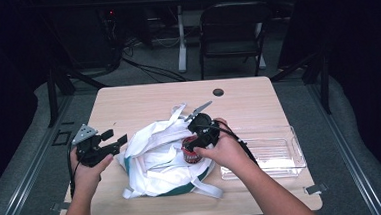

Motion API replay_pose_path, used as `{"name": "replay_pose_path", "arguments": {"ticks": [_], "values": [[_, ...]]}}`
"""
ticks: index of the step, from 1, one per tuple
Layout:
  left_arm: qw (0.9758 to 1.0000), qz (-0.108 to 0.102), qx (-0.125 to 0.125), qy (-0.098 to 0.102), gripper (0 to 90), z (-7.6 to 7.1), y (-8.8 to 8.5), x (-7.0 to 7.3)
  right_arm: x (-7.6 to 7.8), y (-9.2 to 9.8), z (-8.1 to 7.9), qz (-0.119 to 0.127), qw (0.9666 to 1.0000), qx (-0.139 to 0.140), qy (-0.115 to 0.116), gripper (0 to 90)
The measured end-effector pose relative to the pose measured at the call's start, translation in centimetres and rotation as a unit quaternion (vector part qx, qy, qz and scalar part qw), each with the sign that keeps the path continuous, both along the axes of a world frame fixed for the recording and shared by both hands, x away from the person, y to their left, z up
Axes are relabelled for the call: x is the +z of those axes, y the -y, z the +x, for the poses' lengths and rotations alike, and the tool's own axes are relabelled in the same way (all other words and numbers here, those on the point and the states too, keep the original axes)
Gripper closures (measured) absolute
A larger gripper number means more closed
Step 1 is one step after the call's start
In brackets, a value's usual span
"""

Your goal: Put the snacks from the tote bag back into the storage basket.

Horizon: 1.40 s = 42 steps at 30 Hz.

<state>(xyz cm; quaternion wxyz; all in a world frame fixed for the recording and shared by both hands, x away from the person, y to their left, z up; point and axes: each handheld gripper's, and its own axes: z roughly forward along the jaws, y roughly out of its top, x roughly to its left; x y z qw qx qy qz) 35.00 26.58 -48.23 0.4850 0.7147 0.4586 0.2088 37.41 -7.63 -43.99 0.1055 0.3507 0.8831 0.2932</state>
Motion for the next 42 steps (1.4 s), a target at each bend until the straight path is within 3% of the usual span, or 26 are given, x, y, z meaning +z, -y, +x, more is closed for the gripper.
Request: {"name": "replay_pose_path", "arguments": {"ticks": [4, 8, 20, 30, 42], "values": [[1.0000, 0.000, 0.000, 0.001, 36.7, 0.0, 0.0, 0.0, -0.5, -0.2, 0.4, -0.003, 0.9999, -0.005, -0.008, 36.0], [1.0000, -0.001, 0.000, 0.001, 36.7, 0.0, 0.0, 0.0, -1.0, -0.4, 0.9, -0.009, 0.9994, -0.005, -0.033, 32.6], [1.0000, 0.000, 0.000, 0.000, 36.7, 0.0, 0.0, 0.0, -1.8, -1.9, 2.0, -0.050, 0.9955, -0.006, -0.080, 21.8], [1.0000, 0.001, 0.000, -0.001, 36.7, 0.0, -0.1, 0.1, -2.2, -2.4, 3.2, -0.064, 0.9925, -0.018, -0.103, 21.1], [1.0000, -0.001, 0.000, 0.002, 36.7, 0.0, 0.0, 0.0, -3.7, -2.8, 3.7, -0.093, 0.9899, -0.024, -0.104, 21.7]]}}
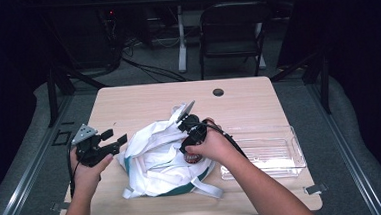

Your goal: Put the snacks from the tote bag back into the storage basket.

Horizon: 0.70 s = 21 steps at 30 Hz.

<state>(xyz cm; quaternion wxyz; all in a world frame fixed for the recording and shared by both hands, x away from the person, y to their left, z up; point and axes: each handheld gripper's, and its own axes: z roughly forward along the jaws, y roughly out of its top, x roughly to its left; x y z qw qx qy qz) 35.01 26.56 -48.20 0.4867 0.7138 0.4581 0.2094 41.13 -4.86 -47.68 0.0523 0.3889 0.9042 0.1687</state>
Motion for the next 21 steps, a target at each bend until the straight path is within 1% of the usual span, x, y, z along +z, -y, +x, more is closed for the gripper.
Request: {"name": "replay_pose_path", "arguments": {"ticks": [4, 10, 14, 15, 17, 19, 20, 21], "values": [[1.0000, 0.002, -0.001, -0.001, 36.7, 0.0, 0.0, 0.0, -0.3, -0.3, 0.0, -0.009, 0.9999, 0.000, 0.005, 23.7], [1.0000, 0.001, -0.001, 0.000, 36.7, 0.0, 0.0, 0.0, -0.2, -0.2, 0.2, -0.014, 0.9999, -0.002, 0.009, 23.7], [1.0000, 0.001, -0.001, -0.001, 36.7, 0.0, 0.0, 0.0, -0.3, -0.2, 0.3, -0.023, 0.9996, -0.004, 0.018, 22.2], [1.0000, 0.000, 0.000, 0.000, 36.6, 0.0, 0.0, 0.0, -0.4, -0.2, 0.4, -0.022, 0.9996, -0.007, 0.017, 21.3], [1.0000, 0.000, 0.000, 0.000, 36.7, 0.0, 0.0, 0.0, -0.6, -0.2, 0.6, -0.027, 0.9996, -0.005, 0.010, 20.8], [1.0000, 0.001, 0.000, 0.000, 36.7, 0.0, 0.0, 0.0, -0.9, -0.4, 0.6, -0.028, 0.9996, -0.006, 0.006, 20.9], [1.0000, 0.001, 0.000, 0.000, 36.7, 0.0, 0.0, 0.0, -1.0, -0.4, 0.7, -0.035, 0.9994, -0.002, 0.002, 20.9], [1.0000, 0.001, -0.001, -0.001, 36.7, 0.1, 0.0, 0.0, -1.2, -0.5, 0.7, -0.035, 0.9994, -0.003, 0.001, 20.9]]}}
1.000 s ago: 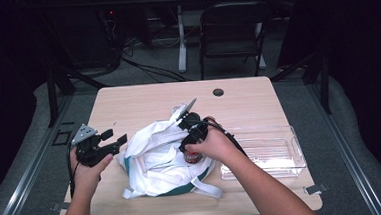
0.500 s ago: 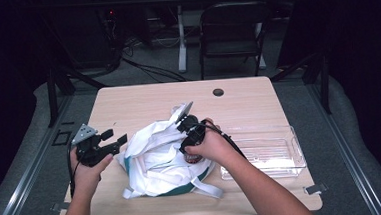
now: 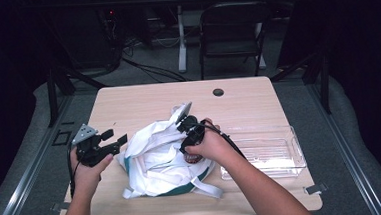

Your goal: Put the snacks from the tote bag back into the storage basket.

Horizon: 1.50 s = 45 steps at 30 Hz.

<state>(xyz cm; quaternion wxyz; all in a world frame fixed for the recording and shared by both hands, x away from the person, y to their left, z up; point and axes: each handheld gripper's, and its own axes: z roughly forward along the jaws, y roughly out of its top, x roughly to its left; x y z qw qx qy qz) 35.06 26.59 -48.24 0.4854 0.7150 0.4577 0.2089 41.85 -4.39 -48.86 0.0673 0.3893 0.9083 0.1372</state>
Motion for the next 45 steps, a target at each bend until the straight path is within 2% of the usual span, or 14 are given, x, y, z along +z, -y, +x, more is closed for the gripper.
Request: {"name": "replay_pose_path", "arguments": {"ticks": [7, 17, 27, 31, 32, 33, 42, 45], "values": [[1.0000, 0.000, 0.000, -0.001, 36.7, 0.0, 0.0, 0.0, -0.4, -0.2, 0.2, -0.004, 0.9999, 0.001, -0.013, 21.9], [1.0000, 0.000, 0.000, -0.001, 36.7, 0.0, 0.0, 0.0, -0.6, -0.3, 0.2, -0.011, 0.9997, 0.005, -0.021, 24.8], [1.0000, -0.001, -0.001, -0.001, 36.7, 0.0, 0.0, 0.0, -1.1, -0.5, 0.3, -0.015, 0.9997, 0.009, -0.018, 25.2], [1.0000, -0.002, 0.000, -0.001, 36.7, 0.0, 0.0, 0.0, -1.0, -0.4, 0.3, -0.016, 0.9996, 0.009, -0.022, 25.4], [1.0000, -0.002, 0.000, -0.001, 36.6, 0.0, 0.0, 0.0, -0.8, -0.4, 0.3, -0.022, 0.9992, 0.012, -0.030, 25.4], [1.0000, 0.000, 0.000, -0.001, 36.6, 0.0, 0.0, 0.0, -0.8, -0.4, 0.3, -0.017, 0.9993, 0.008, -0.031, 25.4], [1.0000, -0.001, 0.000, 0.000, 36.7, 0.0, 0.0, 0.0, -0.5, -0.4, 0.0, -0.005, 0.9995, 0.007, -0.030, 25.5], [1.0000, -0.001, 0.000, 0.000, 36.7, 0.0, 0.0, 0.0, -0.1, -0.5, -0.2, -0.008, 0.9995, 0.009, -0.029, 25.5]]}}
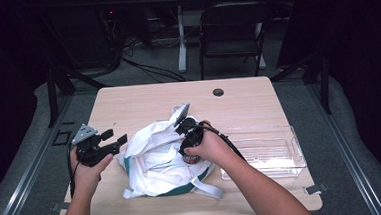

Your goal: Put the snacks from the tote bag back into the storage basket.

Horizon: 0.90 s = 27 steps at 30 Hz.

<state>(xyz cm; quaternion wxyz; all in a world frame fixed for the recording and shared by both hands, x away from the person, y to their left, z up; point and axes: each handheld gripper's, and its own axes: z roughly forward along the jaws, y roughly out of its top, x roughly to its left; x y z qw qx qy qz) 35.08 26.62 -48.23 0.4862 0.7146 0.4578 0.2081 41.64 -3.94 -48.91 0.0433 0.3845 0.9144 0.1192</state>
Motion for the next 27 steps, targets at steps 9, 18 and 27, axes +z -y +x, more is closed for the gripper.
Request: {"name": "replay_pose_path", "arguments": {"ticks": [9, 18, 27], "values": [[1.0000, 0.000, 0.001, -0.001, 36.6, 0.0, 0.0, 0.0, 1.7, -0.5, -0.6, 0.004, 0.9997, 0.007, 0.022, 25.5], [1.0000, -0.001, 0.001, 0.000, 36.7, -0.1, 0.0, 0.1, 3.8, -1.2, -1.2, 0.000, 0.9989, 0.016, 0.043, 25.5], [1.0000, 0.001, 0.001, -0.002, 36.7, -0.1, -0.1, 0.1, 6.3, -1.5, -1.3, -0.005, 0.9985, 0.022, 0.050, 25.6]]}}
